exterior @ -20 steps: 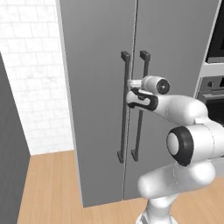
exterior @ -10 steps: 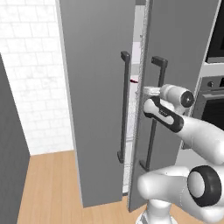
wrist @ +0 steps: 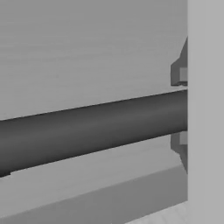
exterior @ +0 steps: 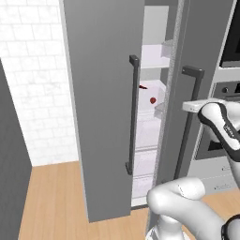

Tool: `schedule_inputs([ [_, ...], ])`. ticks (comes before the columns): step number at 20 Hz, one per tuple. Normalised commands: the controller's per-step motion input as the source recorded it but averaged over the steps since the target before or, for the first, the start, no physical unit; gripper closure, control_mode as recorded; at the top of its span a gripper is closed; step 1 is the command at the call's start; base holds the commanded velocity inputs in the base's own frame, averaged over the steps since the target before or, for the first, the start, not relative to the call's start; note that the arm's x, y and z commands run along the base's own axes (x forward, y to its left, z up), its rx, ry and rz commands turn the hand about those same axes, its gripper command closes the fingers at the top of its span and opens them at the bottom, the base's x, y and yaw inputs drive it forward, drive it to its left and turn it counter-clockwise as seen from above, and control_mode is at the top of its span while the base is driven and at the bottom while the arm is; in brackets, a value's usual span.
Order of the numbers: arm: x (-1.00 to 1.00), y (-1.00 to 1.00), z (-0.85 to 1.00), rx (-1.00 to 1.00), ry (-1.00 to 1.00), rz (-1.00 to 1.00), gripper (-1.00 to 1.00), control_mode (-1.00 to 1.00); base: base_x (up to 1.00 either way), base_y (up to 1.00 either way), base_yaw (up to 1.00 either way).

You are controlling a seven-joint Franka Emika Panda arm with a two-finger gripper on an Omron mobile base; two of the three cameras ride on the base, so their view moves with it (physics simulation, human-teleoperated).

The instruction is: Take the strawberry from the fridge and place it on top of the pancake, located on the dining counter.

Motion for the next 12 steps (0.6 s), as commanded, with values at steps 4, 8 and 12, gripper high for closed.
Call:
schedule_inputs([
  [4,0.0,0.0,-0.11,-0.02,0.06,0.02,-1.0,-1.0,0.0,0.0,0.0],
  [8,-0.46,-0.09,0.0,0.0,0.0,0.0,-1.0,-1.0,0.0,0.0,0.0],
  [12,-0.91,-0.32,0.16,0.0,-0.09,-0.01,-1.0,-1.0,0.0,0.0,0.0],
])
